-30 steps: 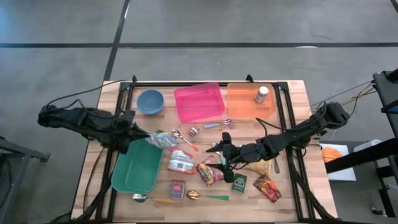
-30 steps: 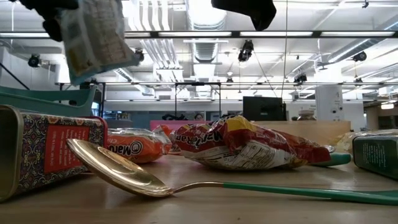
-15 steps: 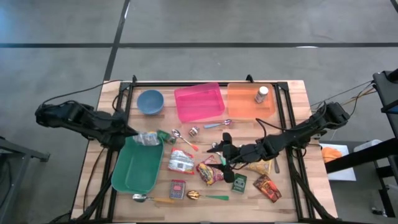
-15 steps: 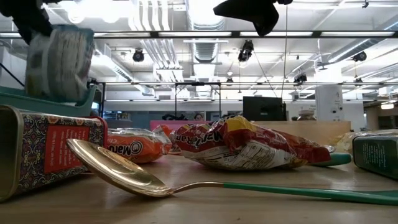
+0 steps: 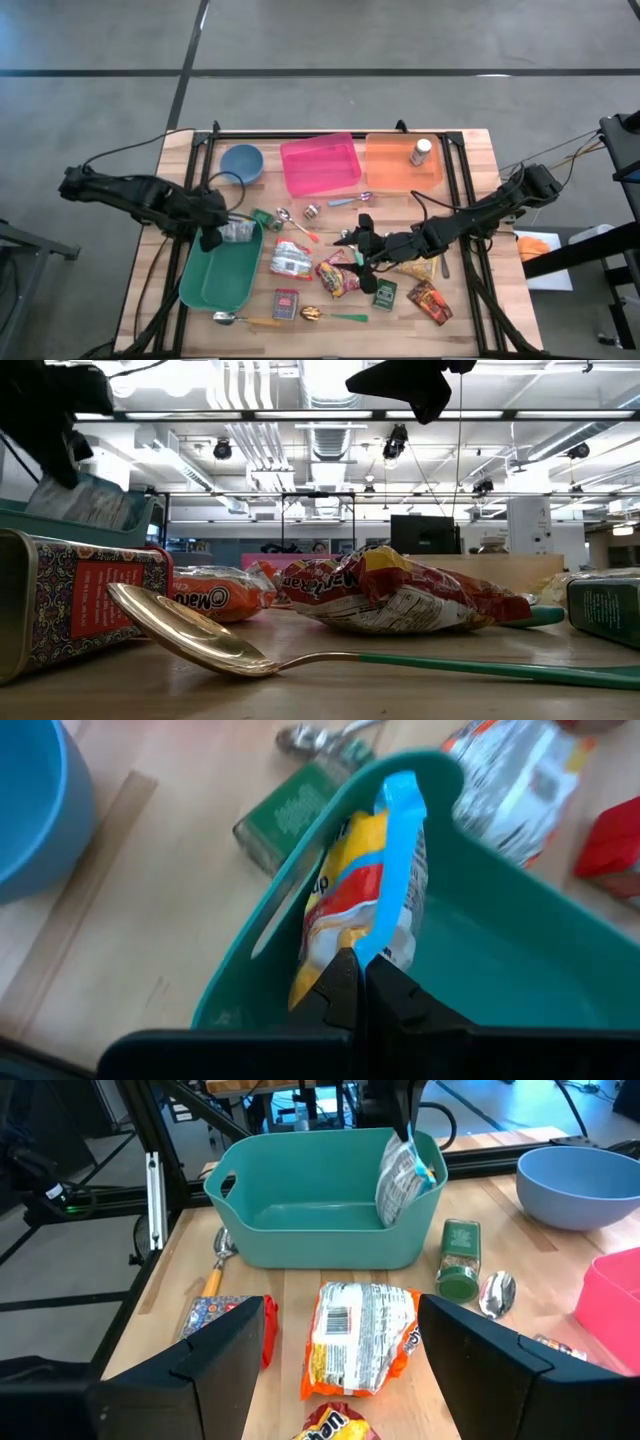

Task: Pick & Place Food Item
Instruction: Put the bottom blue noodle pack into the green bin

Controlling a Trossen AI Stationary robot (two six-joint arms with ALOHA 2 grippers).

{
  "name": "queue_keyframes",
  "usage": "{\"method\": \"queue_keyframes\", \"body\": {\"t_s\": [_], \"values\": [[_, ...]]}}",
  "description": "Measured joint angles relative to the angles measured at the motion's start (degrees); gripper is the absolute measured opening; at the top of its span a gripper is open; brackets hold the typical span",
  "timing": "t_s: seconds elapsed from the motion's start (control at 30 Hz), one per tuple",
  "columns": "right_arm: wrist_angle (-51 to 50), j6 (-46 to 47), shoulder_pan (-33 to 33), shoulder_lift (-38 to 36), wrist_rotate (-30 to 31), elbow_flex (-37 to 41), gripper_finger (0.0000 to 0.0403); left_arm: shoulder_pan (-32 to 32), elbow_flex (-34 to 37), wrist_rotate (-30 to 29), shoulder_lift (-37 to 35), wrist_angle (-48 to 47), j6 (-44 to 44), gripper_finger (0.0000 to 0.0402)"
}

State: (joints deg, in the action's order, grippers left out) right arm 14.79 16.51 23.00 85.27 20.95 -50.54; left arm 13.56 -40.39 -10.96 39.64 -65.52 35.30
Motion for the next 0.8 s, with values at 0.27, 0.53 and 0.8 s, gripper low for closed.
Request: {"method": "queue_keyframes", "body": {"t_s": [0.27, 0.53, 0.8], "values": [[0.0, 0.0, 0.0, 0.0, 0.0, 0.0, 0.0261, 0.0, 1.4, -1.5, 3.0, -0.1, 0.8, 0.0], [0.0, 0.0, 0.0, 0.0, 0.0, 0.0, 0.0261, 0.0, 1.4, -1.7, 4.1, 0.1, 1.4, 0.0], [0.1, 0.0, 0.0, 0.0, 0.0, 0.2, 0.0261, 0.0, 1.4, -2.2, 4.1, -0.1, 4.2, 0.0041]]}}
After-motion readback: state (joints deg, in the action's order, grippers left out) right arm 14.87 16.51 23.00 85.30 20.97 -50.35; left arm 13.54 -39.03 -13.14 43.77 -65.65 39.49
